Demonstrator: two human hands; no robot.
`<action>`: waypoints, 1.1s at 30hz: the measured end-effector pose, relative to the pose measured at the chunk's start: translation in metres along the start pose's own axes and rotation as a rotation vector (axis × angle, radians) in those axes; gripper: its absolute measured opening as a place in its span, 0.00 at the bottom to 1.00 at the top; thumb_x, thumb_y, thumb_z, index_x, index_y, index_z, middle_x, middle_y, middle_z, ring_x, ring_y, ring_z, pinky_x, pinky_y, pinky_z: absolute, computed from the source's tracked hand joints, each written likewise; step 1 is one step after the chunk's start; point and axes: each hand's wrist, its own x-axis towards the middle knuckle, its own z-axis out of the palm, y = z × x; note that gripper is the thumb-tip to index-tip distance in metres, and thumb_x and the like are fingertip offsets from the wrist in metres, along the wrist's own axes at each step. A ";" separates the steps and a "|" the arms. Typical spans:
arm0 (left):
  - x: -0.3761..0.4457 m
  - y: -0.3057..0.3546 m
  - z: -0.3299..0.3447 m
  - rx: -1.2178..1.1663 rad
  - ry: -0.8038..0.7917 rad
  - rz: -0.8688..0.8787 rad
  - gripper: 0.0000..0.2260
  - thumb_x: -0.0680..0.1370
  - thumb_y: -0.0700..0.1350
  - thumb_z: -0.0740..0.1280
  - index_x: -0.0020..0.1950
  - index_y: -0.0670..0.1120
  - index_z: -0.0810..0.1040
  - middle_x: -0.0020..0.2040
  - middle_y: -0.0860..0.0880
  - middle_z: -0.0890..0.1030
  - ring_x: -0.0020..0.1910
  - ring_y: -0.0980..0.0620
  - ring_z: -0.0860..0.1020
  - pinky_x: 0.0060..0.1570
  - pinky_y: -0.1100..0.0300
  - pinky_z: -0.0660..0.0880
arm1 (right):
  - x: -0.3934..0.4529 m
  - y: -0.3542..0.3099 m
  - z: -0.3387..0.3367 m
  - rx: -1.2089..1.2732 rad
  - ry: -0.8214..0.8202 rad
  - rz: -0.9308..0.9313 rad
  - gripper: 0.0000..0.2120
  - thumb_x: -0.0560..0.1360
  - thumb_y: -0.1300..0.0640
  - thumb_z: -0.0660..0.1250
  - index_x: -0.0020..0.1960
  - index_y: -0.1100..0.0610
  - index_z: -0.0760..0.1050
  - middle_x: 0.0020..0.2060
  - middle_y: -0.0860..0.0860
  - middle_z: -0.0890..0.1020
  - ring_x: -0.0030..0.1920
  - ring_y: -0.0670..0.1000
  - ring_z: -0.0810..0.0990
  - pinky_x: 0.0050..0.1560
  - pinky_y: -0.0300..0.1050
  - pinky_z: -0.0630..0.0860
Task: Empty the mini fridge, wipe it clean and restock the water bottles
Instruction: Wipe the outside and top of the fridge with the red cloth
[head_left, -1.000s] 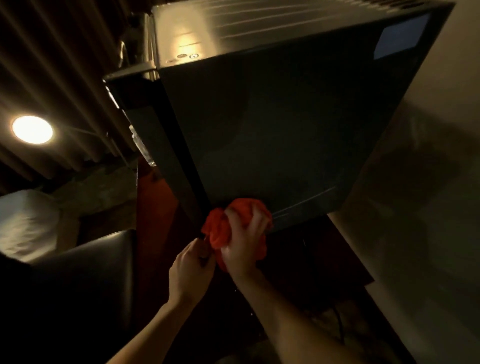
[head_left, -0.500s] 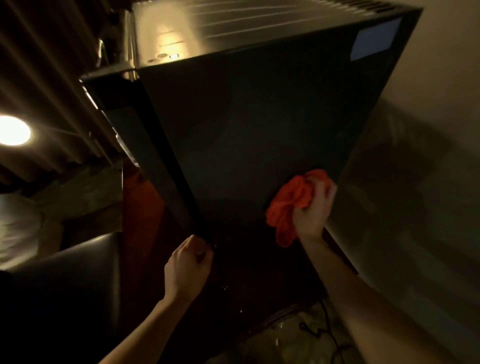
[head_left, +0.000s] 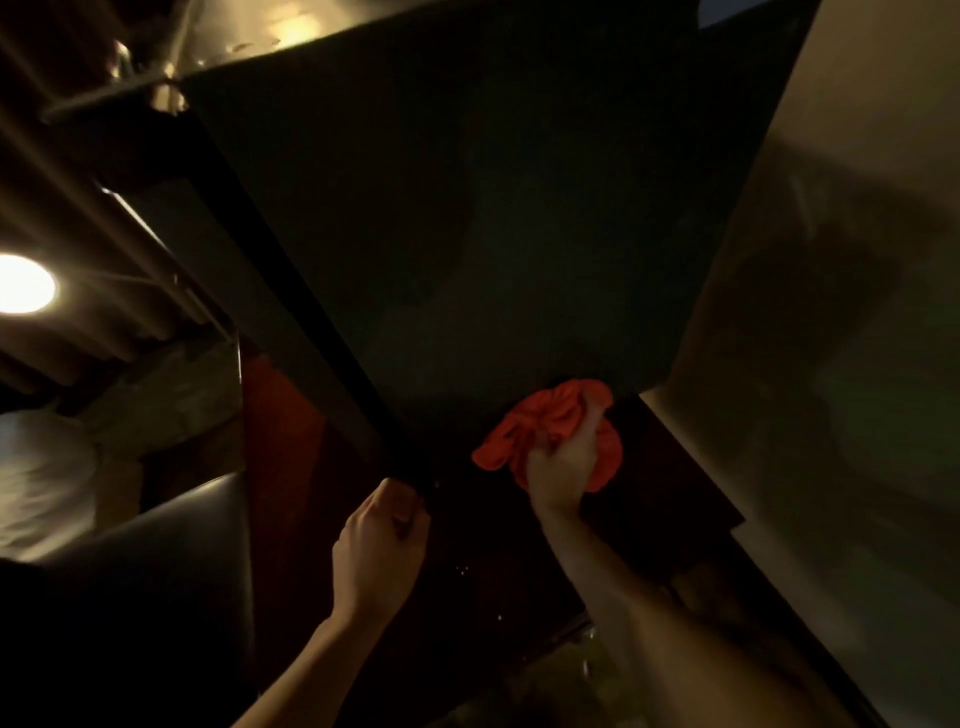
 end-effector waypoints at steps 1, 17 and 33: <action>-0.001 -0.002 0.000 0.007 0.002 -0.003 0.07 0.76 0.44 0.70 0.50 0.54 0.76 0.42 0.58 0.79 0.40 0.61 0.78 0.34 0.63 0.73 | -0.013 0.002 0.004 -0.022 -0.046 -0.010 0.26 0.73 0.67 0.65 0.67 0.51 0.67 0.57 0.49 0.76 0.59 0.52 0.77 0.61 0.42 0.70; 0.006 0.026 -0.018 -0.020 0.013 0.009 0.08 0.76 0.45 0.69 0.54 0.54 0.76 0.41 0.59 0.79 0.40 0.57 0.79 0.39 0.56 0.76 | 0.067 -0.060 -0.079 -0.134 -0.054 -0.070 0.16 0.76 0.56 0.69 0.63 0.52 0.75 0.57 0.47 0.79 0.56 0.45 0.77 0.61 0.39 0.70; -0.013 0.043 -0.070 -0.009 -0.001 0.058 0.06 0.76 0.47 0.69 0.45 0.56 0.73 0.38 0.60 0.79 0.35 0.64 0.77 0.30 0.67 0.66 | -0.067 -0.135 -0.017 0.010 -0.293 -0.267 0.21 0.74 0.66 0.66 0.65 0.52 0.75 0.58 0.37 0.75 0.58 0.32 0.72 0.61 0.24 0.64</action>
